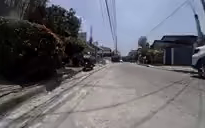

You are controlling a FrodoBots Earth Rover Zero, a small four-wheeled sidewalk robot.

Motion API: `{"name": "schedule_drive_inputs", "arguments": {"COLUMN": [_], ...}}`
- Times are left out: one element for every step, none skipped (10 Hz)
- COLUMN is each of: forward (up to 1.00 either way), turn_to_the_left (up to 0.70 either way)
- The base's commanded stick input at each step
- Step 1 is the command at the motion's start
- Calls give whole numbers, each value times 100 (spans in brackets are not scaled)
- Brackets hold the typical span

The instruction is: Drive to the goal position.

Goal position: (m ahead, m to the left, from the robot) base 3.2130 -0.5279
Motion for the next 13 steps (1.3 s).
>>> {"name": "schedule_drive_inputs", "arguments": {"forward": [100, 100, 100, 100, 100, 100, 100, 100, 100, 100, 100, 100, 100], "turn_to_the_left": [0, 0, 0, 0, -9, -30, -40, -40, -40, -40, -31, -9, 0]}}
